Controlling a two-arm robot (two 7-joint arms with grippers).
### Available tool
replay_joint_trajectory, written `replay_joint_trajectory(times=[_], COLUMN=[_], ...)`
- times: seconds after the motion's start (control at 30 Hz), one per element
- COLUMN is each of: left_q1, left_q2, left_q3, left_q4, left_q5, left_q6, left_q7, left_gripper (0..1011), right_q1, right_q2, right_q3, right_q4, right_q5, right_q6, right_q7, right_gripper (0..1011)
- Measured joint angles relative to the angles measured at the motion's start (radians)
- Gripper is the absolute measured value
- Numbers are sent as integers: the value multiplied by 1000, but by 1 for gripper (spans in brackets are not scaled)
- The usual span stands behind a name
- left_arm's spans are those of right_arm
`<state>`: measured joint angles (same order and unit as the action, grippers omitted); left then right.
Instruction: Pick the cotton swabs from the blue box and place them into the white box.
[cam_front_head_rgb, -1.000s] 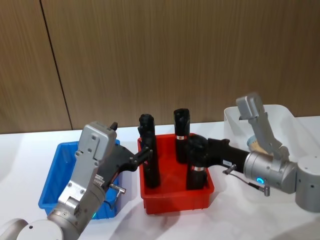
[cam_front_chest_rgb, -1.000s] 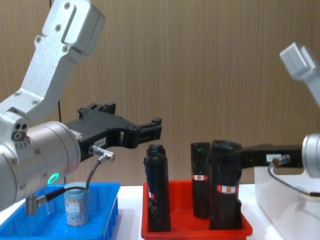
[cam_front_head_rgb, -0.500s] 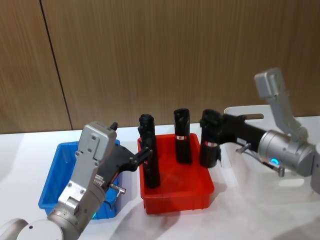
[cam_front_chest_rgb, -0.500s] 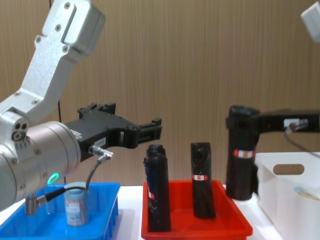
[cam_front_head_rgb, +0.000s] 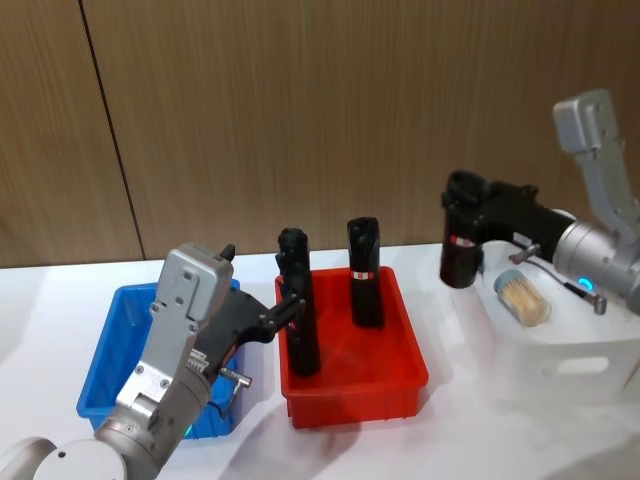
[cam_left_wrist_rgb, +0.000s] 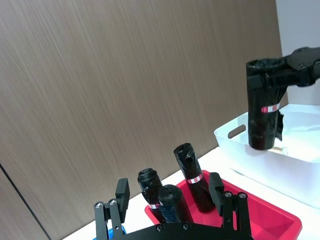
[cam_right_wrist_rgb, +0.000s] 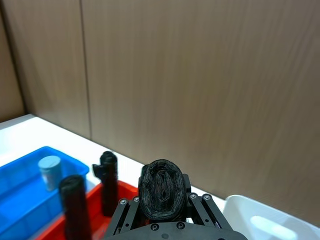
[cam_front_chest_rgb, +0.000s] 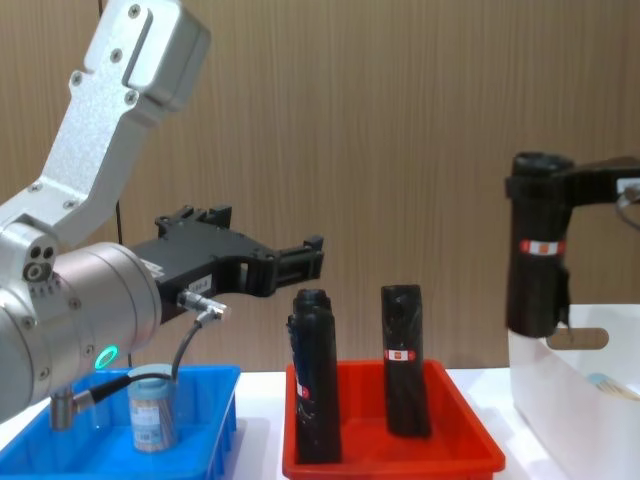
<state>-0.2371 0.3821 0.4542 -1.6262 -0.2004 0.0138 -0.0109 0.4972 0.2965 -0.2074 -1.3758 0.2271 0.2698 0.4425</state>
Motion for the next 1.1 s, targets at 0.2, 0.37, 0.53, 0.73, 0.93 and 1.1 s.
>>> replay_joint_trajectory(times=[0.2, 0.37, 0.53, 0.73, 0.93, 1.1], left_q1=[0, 0, 0, 0, 0, 0], left_q2=[0, 0, 0, 0, 0, 0], left_q3=[0, 0, 0, 0, 0, 0], left_q4=[0, 0, 0, 0, 0, 0], left_q5=[0, 0, 0, 0, 0, 0], left_q6=[0, 0, 0, 0, 0, 0], left_q7=[0, 0, 0, 0, 0, 0], left_gripper=[1004, 1004, 1004, 1004, 1004, 1004], right_q1=[18, 33, 48, 64, 76, 82], right_q2=[10, 16, 22, 28, 33, 35], right_q3=[16, 28, 40, 53, 64, 71], right_q4=[26, 55, 94, 143, 190, 217], right_q5=[-8, -11, -12, -10, 4, 14], right_q6=[-7, -11, -13, -11, -9, -9], right_q7=[-25, -39, -56, -69, -75, -79], right_gripper=[352, 352, 352, 392, 580, 718])
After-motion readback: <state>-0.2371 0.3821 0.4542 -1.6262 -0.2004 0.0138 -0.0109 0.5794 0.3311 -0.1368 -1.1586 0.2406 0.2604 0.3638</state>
